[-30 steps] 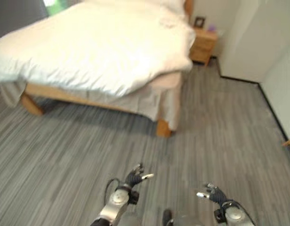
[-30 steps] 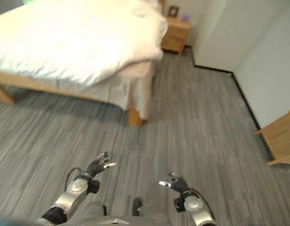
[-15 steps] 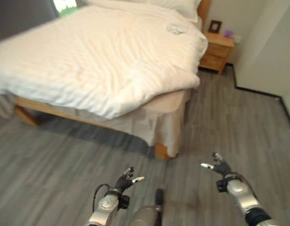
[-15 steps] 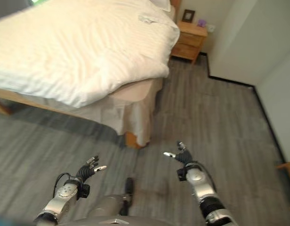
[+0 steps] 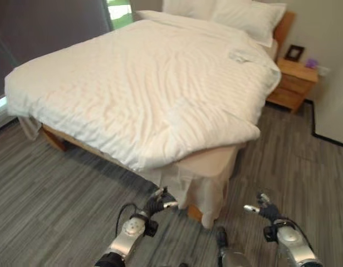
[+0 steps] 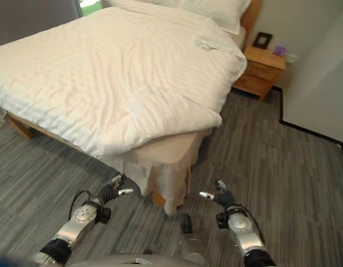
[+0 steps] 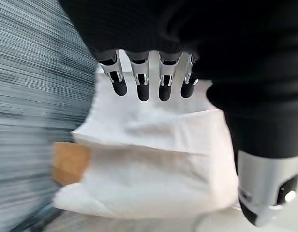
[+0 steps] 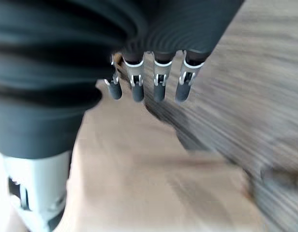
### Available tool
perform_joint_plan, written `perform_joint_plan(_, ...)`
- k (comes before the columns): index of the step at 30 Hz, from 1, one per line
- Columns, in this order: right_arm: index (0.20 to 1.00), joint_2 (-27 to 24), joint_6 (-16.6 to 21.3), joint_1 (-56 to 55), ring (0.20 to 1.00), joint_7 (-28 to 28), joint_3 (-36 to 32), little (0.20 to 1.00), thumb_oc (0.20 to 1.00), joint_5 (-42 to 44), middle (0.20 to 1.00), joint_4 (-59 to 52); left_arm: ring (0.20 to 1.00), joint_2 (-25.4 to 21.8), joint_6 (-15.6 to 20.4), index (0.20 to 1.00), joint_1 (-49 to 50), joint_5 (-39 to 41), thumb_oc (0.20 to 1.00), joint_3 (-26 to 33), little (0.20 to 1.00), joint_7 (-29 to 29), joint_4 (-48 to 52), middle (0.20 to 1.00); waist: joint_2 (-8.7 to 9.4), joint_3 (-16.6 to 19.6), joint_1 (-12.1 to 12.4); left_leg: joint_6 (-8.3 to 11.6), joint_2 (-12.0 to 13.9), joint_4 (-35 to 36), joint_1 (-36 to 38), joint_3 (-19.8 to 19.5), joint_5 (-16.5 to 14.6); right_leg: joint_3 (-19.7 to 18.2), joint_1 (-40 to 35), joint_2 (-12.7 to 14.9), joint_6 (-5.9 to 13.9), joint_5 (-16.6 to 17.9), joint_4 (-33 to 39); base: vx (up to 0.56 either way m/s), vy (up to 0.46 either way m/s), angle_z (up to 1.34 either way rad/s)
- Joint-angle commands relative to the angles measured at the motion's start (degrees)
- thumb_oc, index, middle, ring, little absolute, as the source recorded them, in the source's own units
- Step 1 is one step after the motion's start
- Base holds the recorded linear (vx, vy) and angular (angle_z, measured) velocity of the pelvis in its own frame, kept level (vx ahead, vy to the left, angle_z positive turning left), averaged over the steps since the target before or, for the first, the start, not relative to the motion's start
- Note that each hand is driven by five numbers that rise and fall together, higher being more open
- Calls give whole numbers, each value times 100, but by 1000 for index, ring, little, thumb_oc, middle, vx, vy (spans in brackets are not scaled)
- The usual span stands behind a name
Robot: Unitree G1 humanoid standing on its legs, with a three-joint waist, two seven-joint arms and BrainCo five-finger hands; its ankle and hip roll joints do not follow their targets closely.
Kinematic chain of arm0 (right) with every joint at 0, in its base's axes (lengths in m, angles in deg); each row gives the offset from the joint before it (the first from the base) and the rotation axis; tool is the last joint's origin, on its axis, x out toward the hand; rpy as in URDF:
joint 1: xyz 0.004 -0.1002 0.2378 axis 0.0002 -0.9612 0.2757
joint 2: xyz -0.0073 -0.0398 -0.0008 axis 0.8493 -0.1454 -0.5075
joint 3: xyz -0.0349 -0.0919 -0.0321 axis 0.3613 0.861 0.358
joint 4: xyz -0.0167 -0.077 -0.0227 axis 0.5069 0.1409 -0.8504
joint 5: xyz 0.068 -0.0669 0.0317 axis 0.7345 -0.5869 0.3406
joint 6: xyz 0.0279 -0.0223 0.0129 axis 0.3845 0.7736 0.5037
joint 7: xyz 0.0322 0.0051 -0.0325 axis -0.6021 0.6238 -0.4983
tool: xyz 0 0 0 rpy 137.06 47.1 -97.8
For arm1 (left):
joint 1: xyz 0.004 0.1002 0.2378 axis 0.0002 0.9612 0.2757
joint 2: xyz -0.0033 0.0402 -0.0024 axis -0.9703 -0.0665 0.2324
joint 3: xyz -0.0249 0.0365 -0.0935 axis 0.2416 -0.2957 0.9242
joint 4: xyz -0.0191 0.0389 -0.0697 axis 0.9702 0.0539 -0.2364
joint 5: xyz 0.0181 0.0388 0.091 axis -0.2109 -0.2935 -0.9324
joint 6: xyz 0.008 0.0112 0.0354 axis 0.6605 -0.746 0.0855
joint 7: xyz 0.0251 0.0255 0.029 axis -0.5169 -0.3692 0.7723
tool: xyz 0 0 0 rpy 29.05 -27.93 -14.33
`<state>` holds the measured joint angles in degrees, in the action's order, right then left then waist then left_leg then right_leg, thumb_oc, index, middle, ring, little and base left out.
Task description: Making the bed.
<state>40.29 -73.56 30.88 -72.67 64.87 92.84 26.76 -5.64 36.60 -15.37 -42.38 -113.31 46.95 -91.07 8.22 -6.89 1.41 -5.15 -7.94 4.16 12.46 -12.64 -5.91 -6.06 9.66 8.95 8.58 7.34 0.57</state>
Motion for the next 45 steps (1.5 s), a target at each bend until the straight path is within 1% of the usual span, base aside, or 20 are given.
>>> perform_joint_plan(1, 1000, -1124, 306, 770, 1000, -162, -493, 1000, 1000, 68, 1000, -712, 1000, 231, 301, 1000, -129, 0, 1000, -24, 1000, -211, 382, 1000, -288, -9, 99, 731, 1004, -246, -564, 306, 651, 458, -583, -211, 166, 141, 68, 167, -241, 67)
perform_joint_plan(3, 1000, -1496, 405, 963, 1000, -299, -709, 1000, 1000, 159, 1000, -931, 1000, 294, 291, 1000, -182, 218, 1000, -66, 1000, -247, 375, 1000, -236, -95, 101, 859, 1088, -872, -908, 422, 754, 720, -843, -174, 20, 102, 212, 131, -250, 86)
perform_joint_plan(4, 1000, -1751, 441, 1056, 1000, -365, -820, 1000, 1000, 171, 1000, -1047, 1000, 337, 273, 1000, -211, 260, 1000, -117, 1000, -237, 392, 1000, -231, -146, 48, 866, 1198, -991, -1049, 696, 759, 922, -973, -136, -24, 70, 288, 33, -163, 98)
perform_joint_plan(5, 1000, -2037, 456, 1112, 1000, -411, -947, 1000, 1000, 170, 1000, -1066, 1000, 399, 247, 1000, -266, 249, 1000, -238, 1000, -279, 403, 1000, -225, -128, -10, 841, 1337, -722, -1114, 1211, 813, 1188, -1071, -67, -25, 25, 372, 27, -98, 91)
perform_joint_plan(6, 1000, -2037, 456, 1112, 1000, -411, -947, 1000, 1000, 171, 1000, -1066, 1000, 400, 247, 1000, -266, 249, 1000, -238, 1000, -279, 402, 1000, -224, -125, -12, 841, 1336, -718, -1116, 1210, 817, 1190, -1068, -65, -24, 25, 372, 3, -64, 120)
perform_joint_plan(7, 1000, -2203, 445, 1174, 1000, -467, -1011, 1000, 1000, 153, 1000, -1077, 1000, 460, 229, 1000, -340, 200, 1000, -379, 1000, -315, 371, 1000, -215, -120, -38, 857, 1404, -558, -1184, 1594, 816, 1352, -1117, -19, -6, -9, 385, 2, -62, 155)
perform_joint_plan(8, 1000, -2594, 424, 1119, 1000, -394, -1170, 1000, 1000, 118, 1000, -1227, 1000, 597, 215, 1000, -457, 132, 1000, -573, 1000, -367, 210, 1000, -254, -79, -113, 823, 1403, -324, -1237, 2226, 859, 1668, -1196, 12, 19, -88, 366, 4, -61, 131)
perform_joint_plan(9, 1000, -2608, 425, 1118, 1000, -389, -1174, 1000, 1000, 122, 1000, -1224, 1000, 612, 219, 1000, -463, 130, 1000, -577, 1000, -366, 201, 1000, -264, -75, -118, 821, 1399, -317, -1240, 2220, 863, 1676, -1193, 15, 21, -91, 364, 29, -39, 135)
perform_joint_plan(10, 1000, -2948, 351, 1660, 1000, -357, -808, 1000, 1000, -32, 1000, -918, 1000, 638, 222, 1000, -401, 147, 1000, -804, 1000, -447, 212, 1000, -310, -31, -34, 817, 1271, -156, -1216, 2010, 868, 1761, -1206, -14, 24, -131, 394, 29, 11, 85)
perform_joint_plan(11, 1000, -3051, 348, 1976, 1000, -366, -610, 1000, 1000, -84, 1000, -701, 1000, 655, 227, 1000, -424, 97, 1000, -891, 1000, -467, 212, 1000, -324, 5, -41, 809, 1202, -29, -1234, 1901, 924, 1765, -1169, -13, 26, -97, 417, 27, 10, 63)
perform_joint_plan(12, 1000, -3052, 350, 1988, 1000, -367, -599, 1000, 1000, -83, 1000, -694, 1000, 657, 227, 1000, -424, 97, 1000, -886, 1000, -467, 211, 1000, -326, 4, -48, 809, 1201, -25, -1234, 1899, 927, 1767, -1169, -13, 26, -97, 417, 47, 34, 5)
perform_joint_plan(13, 1000, -3289, 315, 2516, 1000, -329, -255, 1000, 1000, -277, 1000, -442, 1000, 575, 233, 1000, -399, 56, 1000, -1066, 1000, -596, 273, 1000, -343, 70, -4, 804, 1176, 84, -1204, 1955, 886, 1768, -1167, -25, 60, -102, 443, 58, 44, -12)
perform_joint_plan(16, 1000, -3452, 285, 3734, 1000, -318, 729, 1000, 1000, -591, 1000, 253, 1000, 466, 233, 1000, -294, 117, 1000, -1160, 1000, -641, 201, 1000, -353, 136, 102, 783, 1121, 84, -1284, 1958, 889, 1737, -1086, 4, 75, -78, 443, 44, 59, -14)
perform_joint_plan(18, 1000, -3419, 279, 4148, 1000, -329, 1070, 1000, 1000, -652, 1000, 560, 1000, 454, 235, 1000, -288, 124, 1000, -1124, 1000, -627, 202, 1000, -377, 131, 97, 779, 1108, 84, -1295, 1967, 884, 1708, -1063, 4, 75, -69, 443, 16, 42, -10)
perform_joint_plan(19, 1000, -3341, 186, 4989, 1000, -340, 1626, 1000, 1000, -810, 1000, 1221, 1000, 417, 219, 1000, -287, 159, 1000, -1157, 1000, -604, 95, 1000, -359, 117, 196, 784, 1090, 84, -1304, 1978, 880, 1690, -1028, 20, 80, -50, 443, 15, 51, 8)
perform_joint_plan(23, 1000, -3085, 44, 6160, 1000, -282, 2443, 1000, 1000, -988, 1000, 2354, 1000, 371, 182, 1000, -228, 361, 1000, -1136, 1000, -576, 64, 1000, -341, 62, 393, 784, 1052, 84, -1377, 1906, 904, 1728, -965, 41, 98, -6, 443, -13, 25, 6)
perform_joint_plan(26, 1000, -2575, -20, 7415, 1000, -283, 3116, 1000, 1000, -1061, 1000, 3544, 1000, 325, 208, 1000, -352, 390, 1000, -1231, 1000, -527, 73, 1000, -349, -76, 598, 791, 1010, 84, -1662, 1772, 978, 1765, -720, 65, 131, 66, 443, -82, 28, 11)
perform_joint_plan(33, 1000, -2427, -58, 8344, 1000, -475, 3442, 1000, 1000, -932, 1000, 4105, 1000, 295, 229, 1000, -561, 494, 1000, -1301, 1000, -340, 100, 1000, -363, -294, 907, 813, 910, 84, -2276, 1430, 1165, 1924, -258, 107, 190, 192, 443, -51, 19, 33)
perform_joint_plan(40, 1000, -2392, -219, 8320, 1000, -345, 3452, 1000, 1000, -994, 1000, 4628, 1000, 372, 207, 1000, -607, 606, 1000, -1210, 1000, -209, 43, 1000, -345, -487, 1147, 809, 865, 84, -2467, 1216, 1234, 2046, -173, 96, 199, 185, 443, 4, -2, 17)
perform_joint_plan(45, 1000, -2554, -515, 8127, 1000, -161, 3287, 1000, 1000, -1206, 1000, 5255, 1000, 355, 153, 1000, -731, 632, 1000, -1192, 1000, -171, 120, 1000, -375, -653, 1314, 831, 812, 84, -2760, 1062, 1328, 2131, 59, 103, 213, 222, 443, -17, -8, 22)
